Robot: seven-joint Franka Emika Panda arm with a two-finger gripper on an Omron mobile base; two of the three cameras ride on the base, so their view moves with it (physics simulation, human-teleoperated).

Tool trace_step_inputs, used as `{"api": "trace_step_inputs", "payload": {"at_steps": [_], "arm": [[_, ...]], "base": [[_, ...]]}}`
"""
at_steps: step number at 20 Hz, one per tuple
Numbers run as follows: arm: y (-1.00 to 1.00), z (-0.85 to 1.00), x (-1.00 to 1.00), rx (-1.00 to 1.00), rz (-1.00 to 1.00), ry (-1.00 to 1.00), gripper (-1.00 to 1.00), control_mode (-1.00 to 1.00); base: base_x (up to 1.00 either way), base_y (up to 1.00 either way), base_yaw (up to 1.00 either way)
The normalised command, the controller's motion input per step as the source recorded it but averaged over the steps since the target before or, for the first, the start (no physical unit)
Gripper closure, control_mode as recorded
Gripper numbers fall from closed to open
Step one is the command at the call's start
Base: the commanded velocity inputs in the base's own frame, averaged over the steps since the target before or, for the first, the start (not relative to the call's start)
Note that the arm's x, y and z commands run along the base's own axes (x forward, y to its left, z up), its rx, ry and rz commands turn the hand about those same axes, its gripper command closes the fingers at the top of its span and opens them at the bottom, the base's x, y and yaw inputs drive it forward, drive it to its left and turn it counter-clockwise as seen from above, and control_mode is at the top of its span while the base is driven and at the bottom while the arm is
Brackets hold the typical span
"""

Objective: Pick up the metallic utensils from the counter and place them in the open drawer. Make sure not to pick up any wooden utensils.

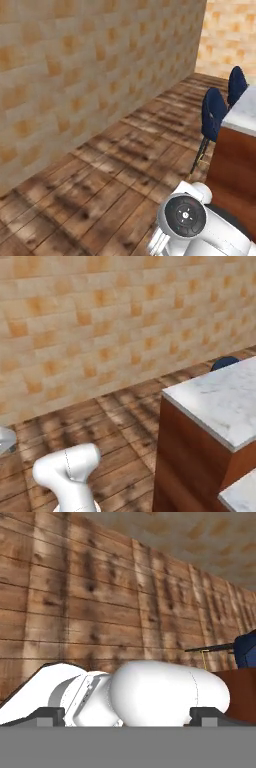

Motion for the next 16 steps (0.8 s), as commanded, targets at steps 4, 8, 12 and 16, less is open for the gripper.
{"api": "trace_step_inputs", "payload": {"at_steps": [4,8,12,16], "arm": [[0.0,0.0,0.0,0.0,0.0,0.0,-1.0,1.0],[0.0,0.0,0.0,0.0,0.0,0.0,-1.0,1.0],[0.0,0.0,0.0,0.0,0.0,0.0,-1.0,1.0],[0.0,0.0,0.0,0.0,0.0,0.0,-1.0,1.0]], "base": [[1.0,0.78,-0.57],[1.0,0.88,-0.59],[1.0,0.91,-0.58],[1.0,0.74,-0.56]]}}
